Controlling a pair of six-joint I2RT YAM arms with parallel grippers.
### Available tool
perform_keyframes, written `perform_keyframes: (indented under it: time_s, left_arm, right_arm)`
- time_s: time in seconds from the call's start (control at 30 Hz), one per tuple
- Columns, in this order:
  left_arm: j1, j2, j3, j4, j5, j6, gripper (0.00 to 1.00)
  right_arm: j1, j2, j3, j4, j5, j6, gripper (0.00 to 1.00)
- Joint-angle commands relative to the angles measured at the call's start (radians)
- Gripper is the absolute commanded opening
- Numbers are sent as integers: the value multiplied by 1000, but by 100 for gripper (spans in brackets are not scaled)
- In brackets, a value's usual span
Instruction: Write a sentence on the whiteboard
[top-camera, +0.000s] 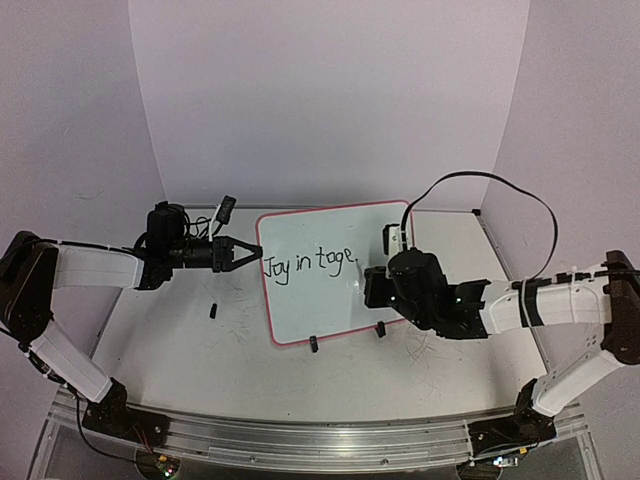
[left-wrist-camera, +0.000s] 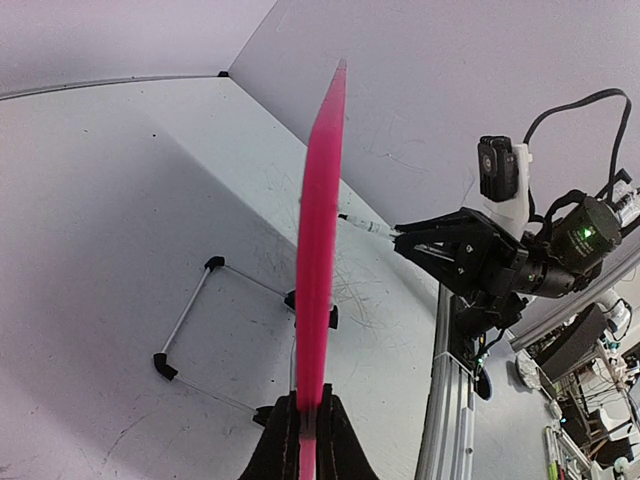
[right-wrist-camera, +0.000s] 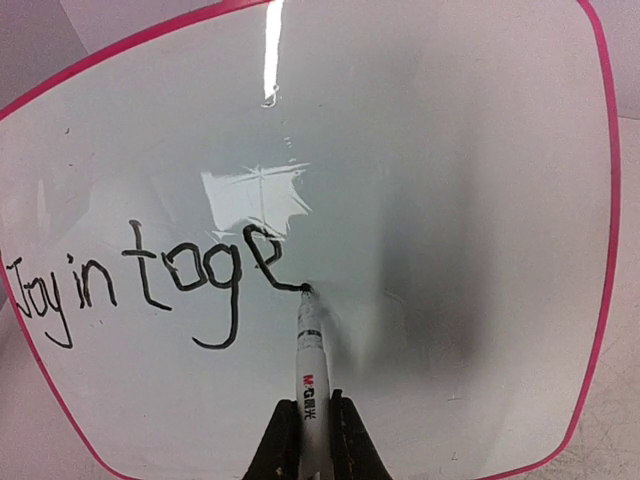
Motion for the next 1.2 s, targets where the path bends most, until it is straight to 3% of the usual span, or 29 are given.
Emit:
perform_keyframes:
  time_s: [0.0, 0.1, 0.27, 1.17]
  left_arm:
    - [3, -29, 47, 27, 24, 10, 0]
    - [3, -29, 46, 26, 22, 13, 0]
    - [4, -25, 52, 26, 28, 12, 0]
    - [-18, 12, 79, 21, -11, 22, 0]
  right_arm:
    - [-1, -180, -94, 150, -51, -114, 0]
    - [-15, -240, -163, 188, -73, -142, 0]
    - [-28, -248, -143, 143, -65, -147, 0]
    - [-28, -110, -29, 59, -77, -159, 0]
